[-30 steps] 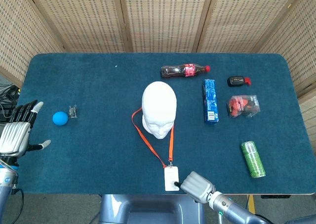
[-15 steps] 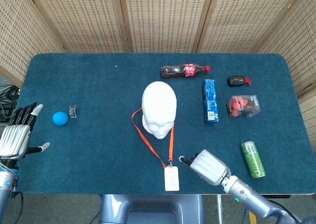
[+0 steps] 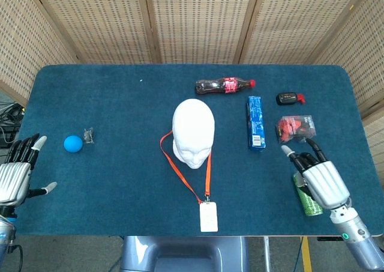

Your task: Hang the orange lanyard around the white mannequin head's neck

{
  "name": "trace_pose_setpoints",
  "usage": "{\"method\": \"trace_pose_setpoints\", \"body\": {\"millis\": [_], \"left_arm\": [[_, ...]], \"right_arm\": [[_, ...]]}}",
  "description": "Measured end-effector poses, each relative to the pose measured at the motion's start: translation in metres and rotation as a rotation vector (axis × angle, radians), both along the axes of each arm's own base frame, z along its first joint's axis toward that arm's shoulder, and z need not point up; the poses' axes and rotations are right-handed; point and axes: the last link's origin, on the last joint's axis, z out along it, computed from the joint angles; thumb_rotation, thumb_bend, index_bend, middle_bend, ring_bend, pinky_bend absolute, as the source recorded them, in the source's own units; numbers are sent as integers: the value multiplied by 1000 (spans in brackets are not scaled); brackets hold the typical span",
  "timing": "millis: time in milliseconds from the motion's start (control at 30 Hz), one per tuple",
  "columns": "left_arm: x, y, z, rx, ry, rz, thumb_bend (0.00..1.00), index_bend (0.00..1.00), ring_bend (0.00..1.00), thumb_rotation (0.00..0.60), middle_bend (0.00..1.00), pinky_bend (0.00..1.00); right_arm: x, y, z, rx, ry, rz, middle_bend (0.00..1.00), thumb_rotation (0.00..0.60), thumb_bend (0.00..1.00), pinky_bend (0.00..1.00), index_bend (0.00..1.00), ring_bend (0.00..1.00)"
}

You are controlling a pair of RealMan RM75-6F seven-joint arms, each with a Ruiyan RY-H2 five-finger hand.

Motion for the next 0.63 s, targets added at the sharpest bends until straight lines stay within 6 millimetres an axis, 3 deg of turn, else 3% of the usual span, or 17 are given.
{"method": "trace_pose_setpoints", "body": {"millis": [67, 100, 167, 200, 633], "left_arm": [[-1, -3, 1, 2, 2, -2, 9, 0, 0, 600, 0, 0], [-2, -5, 1, 4, 2, -3, 9, 0, 0, 600, 0, 0], [-2, -6, 2, 4, 3, -6, 10, 0, 0, 600, 0, 0], [-2, -7, 2, 4, 4, -7, 10, 0, 0, 600, 0, 0], [-3, -6, 5, 12, 9, -5, 9, 0, 0, 600, 0, 0]], "right_arm": [[-13, 7, 4, -26, -24, -61, 283, 600, 1000, 5, 46, 85], [-17, 9, 4, -30, -32, -80, 176, 600, 1000, 0, 41, 40], [-25, 14, 4, -25, -48, -124, 22, 600, 1000, 0, 23, 1], [-29, 17, 4, -20, -50, -145, 0, 600, 1000, 0, 12, 0], [-44, 28, 16, -32, 31, -234, 0, 600, 1000, 0, 0, 0]]}}
